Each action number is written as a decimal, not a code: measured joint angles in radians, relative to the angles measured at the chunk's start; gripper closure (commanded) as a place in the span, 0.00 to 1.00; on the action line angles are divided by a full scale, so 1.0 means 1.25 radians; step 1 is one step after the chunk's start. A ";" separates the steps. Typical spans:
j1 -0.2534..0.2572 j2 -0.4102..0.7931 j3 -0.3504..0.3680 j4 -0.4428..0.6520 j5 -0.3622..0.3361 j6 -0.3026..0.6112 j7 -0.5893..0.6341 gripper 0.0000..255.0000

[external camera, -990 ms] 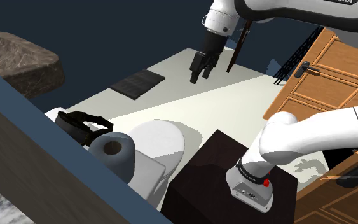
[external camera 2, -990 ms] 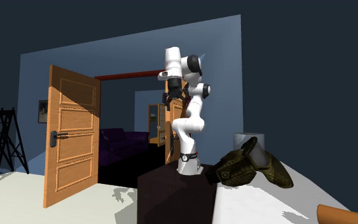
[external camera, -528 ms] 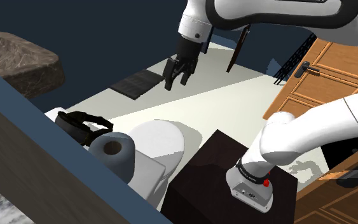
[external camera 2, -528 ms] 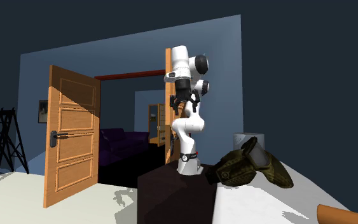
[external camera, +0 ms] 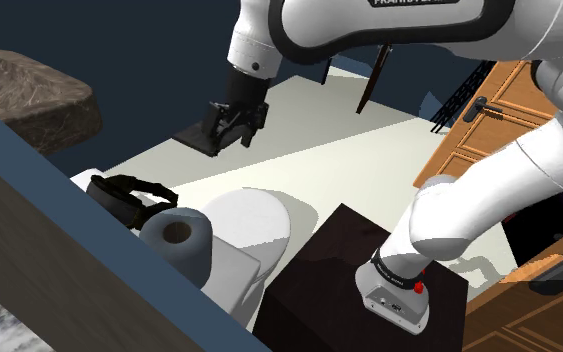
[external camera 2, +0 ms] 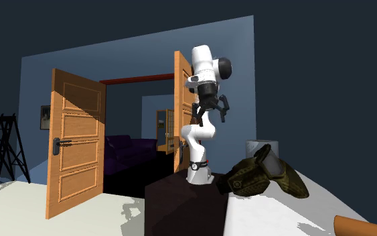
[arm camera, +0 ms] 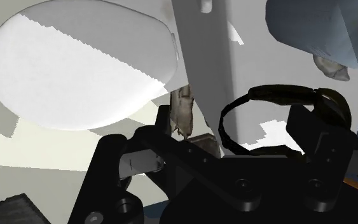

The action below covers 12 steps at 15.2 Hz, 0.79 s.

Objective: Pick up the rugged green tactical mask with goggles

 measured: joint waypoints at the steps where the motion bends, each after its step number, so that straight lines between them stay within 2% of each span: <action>1: 0.000 0.031 0.012 0.024 -0.004 0.012 0.015 0.00; 6: 0.009 0.159 0.067 0.108 -0.033 0.080 0.089 0.00; 12: 0.036 0.330 0.115 0.250 -0.112 0.130 0.194 0.00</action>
